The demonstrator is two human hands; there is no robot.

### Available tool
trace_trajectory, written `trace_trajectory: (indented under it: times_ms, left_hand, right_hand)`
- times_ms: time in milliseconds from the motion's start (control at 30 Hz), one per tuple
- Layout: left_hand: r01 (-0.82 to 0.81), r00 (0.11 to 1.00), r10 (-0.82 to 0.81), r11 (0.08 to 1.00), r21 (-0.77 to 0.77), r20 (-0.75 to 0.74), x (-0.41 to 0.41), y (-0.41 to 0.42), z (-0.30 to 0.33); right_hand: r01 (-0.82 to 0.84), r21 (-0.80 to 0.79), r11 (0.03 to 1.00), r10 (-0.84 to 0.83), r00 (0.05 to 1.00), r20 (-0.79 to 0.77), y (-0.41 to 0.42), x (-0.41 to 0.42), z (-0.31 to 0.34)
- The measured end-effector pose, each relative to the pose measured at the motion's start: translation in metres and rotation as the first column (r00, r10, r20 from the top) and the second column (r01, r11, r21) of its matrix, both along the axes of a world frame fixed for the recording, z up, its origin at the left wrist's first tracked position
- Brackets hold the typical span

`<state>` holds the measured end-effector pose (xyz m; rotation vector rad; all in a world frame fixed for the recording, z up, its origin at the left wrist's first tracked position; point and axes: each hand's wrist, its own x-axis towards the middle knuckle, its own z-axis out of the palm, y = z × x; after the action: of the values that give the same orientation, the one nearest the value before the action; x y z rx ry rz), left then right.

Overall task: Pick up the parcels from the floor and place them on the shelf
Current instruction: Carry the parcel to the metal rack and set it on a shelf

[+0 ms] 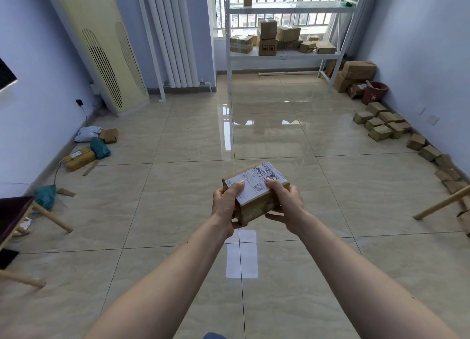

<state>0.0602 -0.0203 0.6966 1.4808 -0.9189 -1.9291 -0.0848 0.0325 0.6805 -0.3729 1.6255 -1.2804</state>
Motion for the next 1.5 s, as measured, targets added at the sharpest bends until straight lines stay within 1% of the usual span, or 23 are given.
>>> trace_trajectory:
  times_ms: [133, 300, 400, 533, 667, 800, 933, 1100, 1233, 1367, 1500]
  left_hand:
    - [0.105, 0.994, -0.105, 0.994, 0.001, 0.015, 0.007, -0.009, 0.003]
    - [0.213, 0.976, -0.215, 0.976, 0.048, 0.044, 0.016, -0.021, 0.006]
    - [0.242, 0.969, -0.244, 0.968, 0.069, 0.027, 0.016, -0.023, 0.01]
    - [0.171, 0.984, -0.172, 0.985, 0.032, 0.054, 0.012, -0.023, 0.009]
    - [0.081, 0.996, -0.081, 0.997, 0.0, 0.037, 0.008, -0.022, 0.004]
    - [0.056, 0.998, -0.056, 0.998, -0.019, 0.012, 0.008, -0.023, 0.001]
    - [0.097, 0.995, -0.098, 0.995, -0.036, -0.022, 0.011, -0.028, 0.002]
    - [0.213, 0.977, -0.213, 0.976, -0.054, -0.005, 0.019, -0.04, 0.004]
    - [0.231, 0.971, -0.234, 0.97, -0.073, -0.038, 0.022, -0.055, 0.0]
    - [0.238, 0.967, -0.248, 0.963, -0.127, -0.066, 0.022, -0.074, -0.001]
    - [0.246, 0.961, -0.259, 0.961, -0.125, -0.1, 0.017, -0.093, 0.006]
  right_hand:
    - [-0.024, 0.001, 1.0, 0.024, 1.0, -0.018, -0.002, -0.009, 0.002]
    - [-0.157, 0.023, 0.987, 0.158, 0.986, -0.043, -0.003, -0.017, 0.007]
    - [-0.176, 0.027, 0.984, 0.177, 0.983, -0.044, -0.005, -0.018, 0.007]
    - [-0.154, 0.012, 0.988, 0.154, 0.988, -0.001, -0.007, -0.014, 0.005]
    - [-0.113, 0.021, 0.993, 0.113, 0.994, -0.01, -0.007, -0.004, 0.003]
    - [-0.071, -0.021, 0.997, 0.071, 0.997, 0.004, -0.012, 0.004, 0.003]
    - [-0.059, -0.053, 0.997, 0.06, 0.998, 0.009, -0.015, 0.006, 0.007]
    - [-0.081, -0.089, 0.993, 0.081, 0.997, 0.0, -0.022, 0.009, 0.01]
    - [-0.087, -0.098, 0.991, 0.085, 0.996, -0.024, -0.033, 0.011, 0.011]
    - [-0.034, -0.11, 0.993, 0.028, 0.998, -0.054, -0.05, 0.011, 0.013]
    - [0.032, -0.129, 0.991, -0.041, 0.997, -0.068, -0.066, 0.008, 0.018]
